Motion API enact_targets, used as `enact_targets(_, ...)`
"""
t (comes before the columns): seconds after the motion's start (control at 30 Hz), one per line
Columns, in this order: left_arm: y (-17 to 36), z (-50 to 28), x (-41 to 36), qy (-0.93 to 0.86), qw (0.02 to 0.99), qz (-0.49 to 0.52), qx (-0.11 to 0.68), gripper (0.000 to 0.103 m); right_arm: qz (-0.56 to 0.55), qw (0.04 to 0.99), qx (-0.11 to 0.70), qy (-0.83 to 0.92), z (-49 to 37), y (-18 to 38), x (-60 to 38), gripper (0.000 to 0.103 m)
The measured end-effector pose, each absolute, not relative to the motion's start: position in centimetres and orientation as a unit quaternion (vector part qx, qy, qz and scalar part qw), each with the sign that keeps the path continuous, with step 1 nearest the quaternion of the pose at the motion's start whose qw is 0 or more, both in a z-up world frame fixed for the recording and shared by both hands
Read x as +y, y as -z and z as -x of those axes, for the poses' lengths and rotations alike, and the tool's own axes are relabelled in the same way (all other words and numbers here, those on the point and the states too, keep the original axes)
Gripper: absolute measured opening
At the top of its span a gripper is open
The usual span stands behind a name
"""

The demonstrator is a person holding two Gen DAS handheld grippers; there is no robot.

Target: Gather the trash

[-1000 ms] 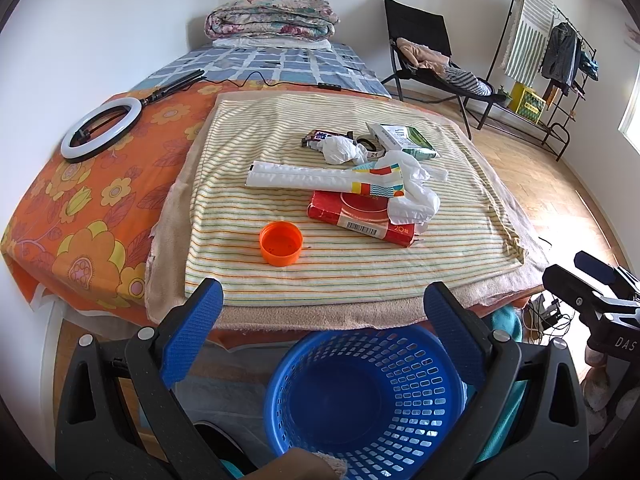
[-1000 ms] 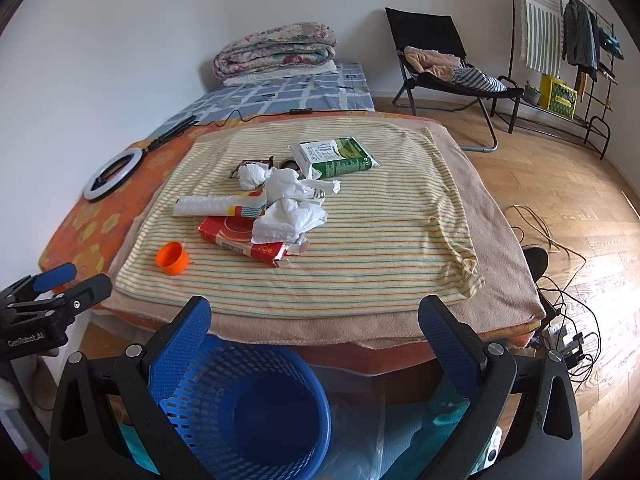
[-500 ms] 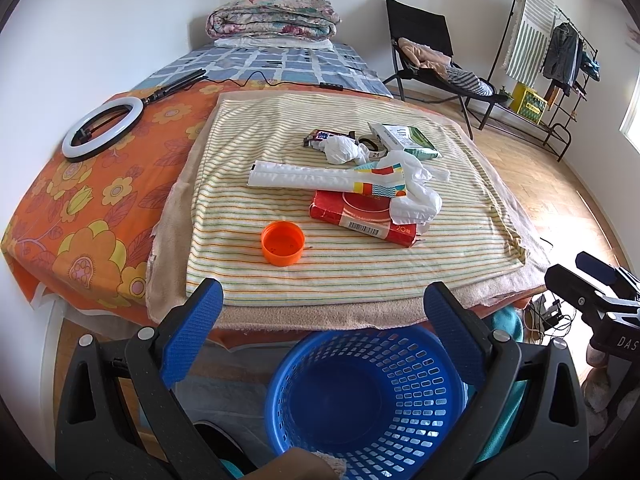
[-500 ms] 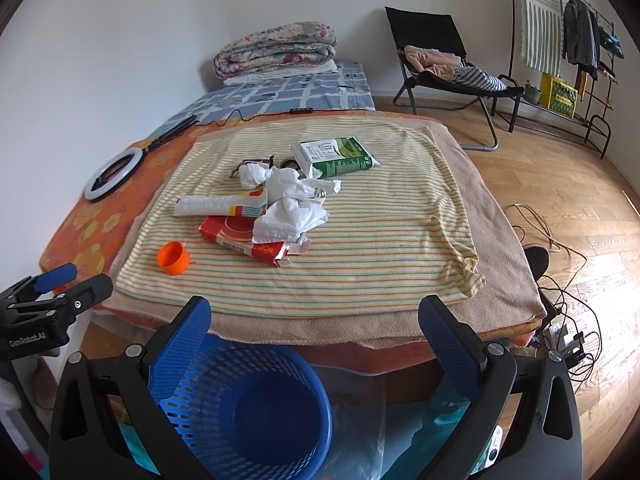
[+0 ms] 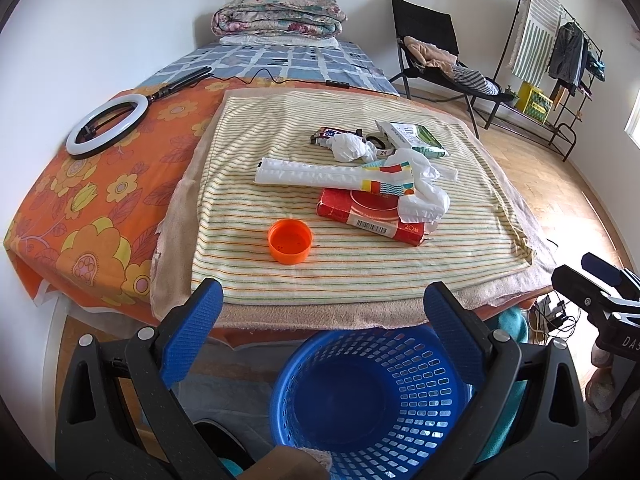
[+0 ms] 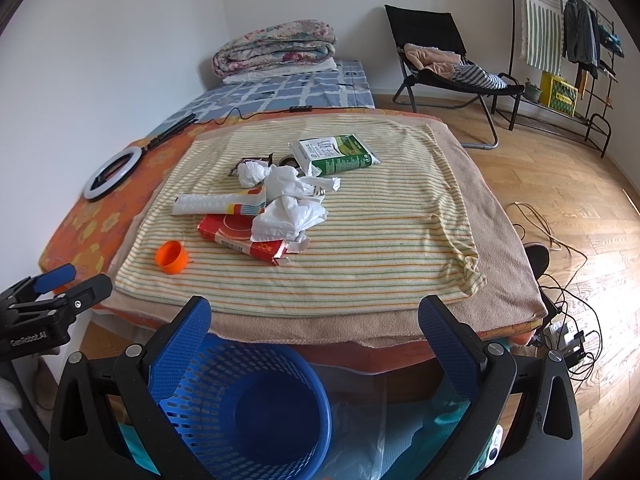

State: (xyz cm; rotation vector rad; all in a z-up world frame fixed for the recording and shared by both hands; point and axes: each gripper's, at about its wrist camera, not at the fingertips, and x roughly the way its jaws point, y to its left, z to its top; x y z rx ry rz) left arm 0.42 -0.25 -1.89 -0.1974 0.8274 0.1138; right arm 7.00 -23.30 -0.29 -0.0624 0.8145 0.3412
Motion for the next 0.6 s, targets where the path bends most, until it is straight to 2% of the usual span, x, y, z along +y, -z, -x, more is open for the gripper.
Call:
enact_targets(0.33, 2.2, -1.0, 0.5, -0.054, 0.902, 0.091, 0.419, 0.102, 0.033, 0.894, 0.413, -0.169, -8.5, 1.0, -23.7, 0.103)
enact_targets(0.6, 2.7, -2.4, 0.9, -0.044, 0.892, 0.089, 0.441, 0.1, 0.062, 0.903, 0.389, -0.173, -10.3, 1.0, -23.4, 0.103)
